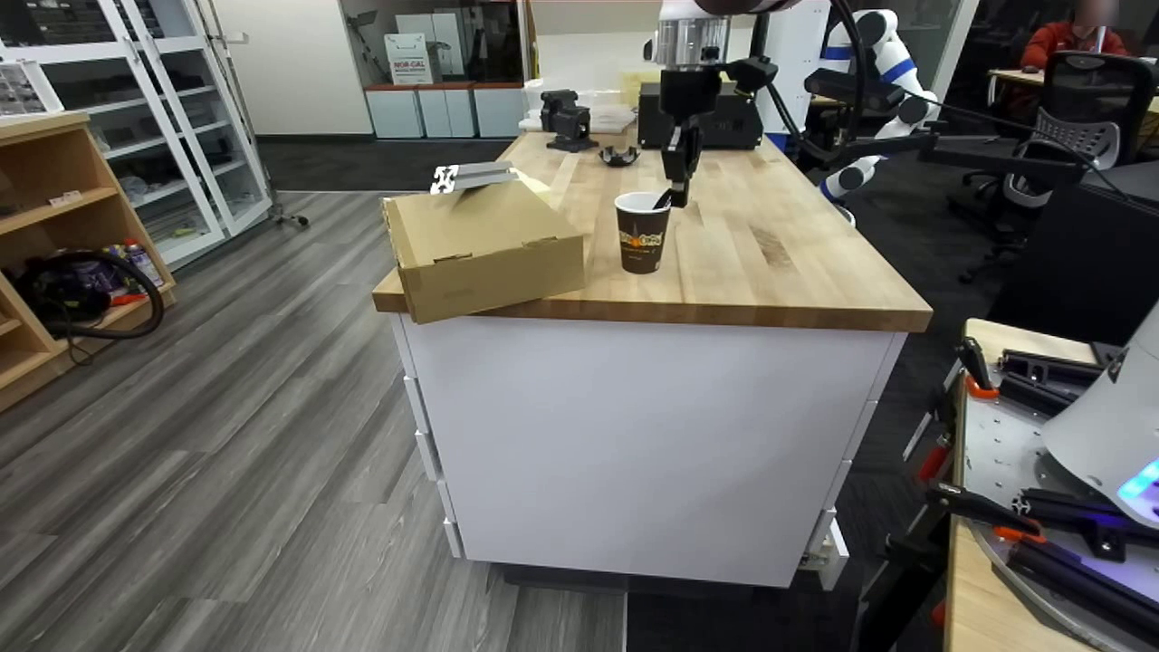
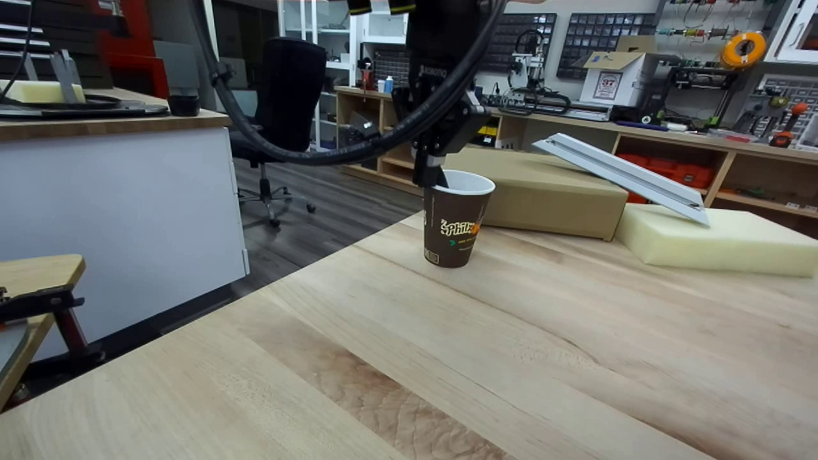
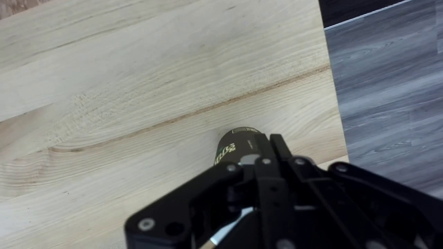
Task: Remove the marker from the cup and put it on the table
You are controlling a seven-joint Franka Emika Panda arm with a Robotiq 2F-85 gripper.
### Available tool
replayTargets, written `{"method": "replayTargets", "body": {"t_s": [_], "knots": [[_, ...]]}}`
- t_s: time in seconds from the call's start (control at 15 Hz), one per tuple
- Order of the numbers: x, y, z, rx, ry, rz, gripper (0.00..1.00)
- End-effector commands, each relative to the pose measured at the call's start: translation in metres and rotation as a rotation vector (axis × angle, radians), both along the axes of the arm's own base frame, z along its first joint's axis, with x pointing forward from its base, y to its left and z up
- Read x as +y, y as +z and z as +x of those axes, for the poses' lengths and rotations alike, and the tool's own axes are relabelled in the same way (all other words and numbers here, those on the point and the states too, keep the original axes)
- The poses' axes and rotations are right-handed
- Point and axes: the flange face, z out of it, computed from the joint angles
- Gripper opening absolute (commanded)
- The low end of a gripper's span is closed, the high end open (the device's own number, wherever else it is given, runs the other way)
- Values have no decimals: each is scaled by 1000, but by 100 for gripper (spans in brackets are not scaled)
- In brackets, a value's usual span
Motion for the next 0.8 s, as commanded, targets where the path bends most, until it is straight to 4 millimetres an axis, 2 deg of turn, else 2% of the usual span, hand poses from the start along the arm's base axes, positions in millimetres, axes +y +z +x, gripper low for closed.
{"method": "replayTargets", "body": {"t_s": [0.0,0.13,0.2,0.27,0.73], "knots": [[2,3,5,2,11,7,3],[2,4,5,2,9,5,4],[3,5,5,3,7,4,11],[3,5,6,2,7,4,30],[3,7,7,-24,21,1,75]]}}
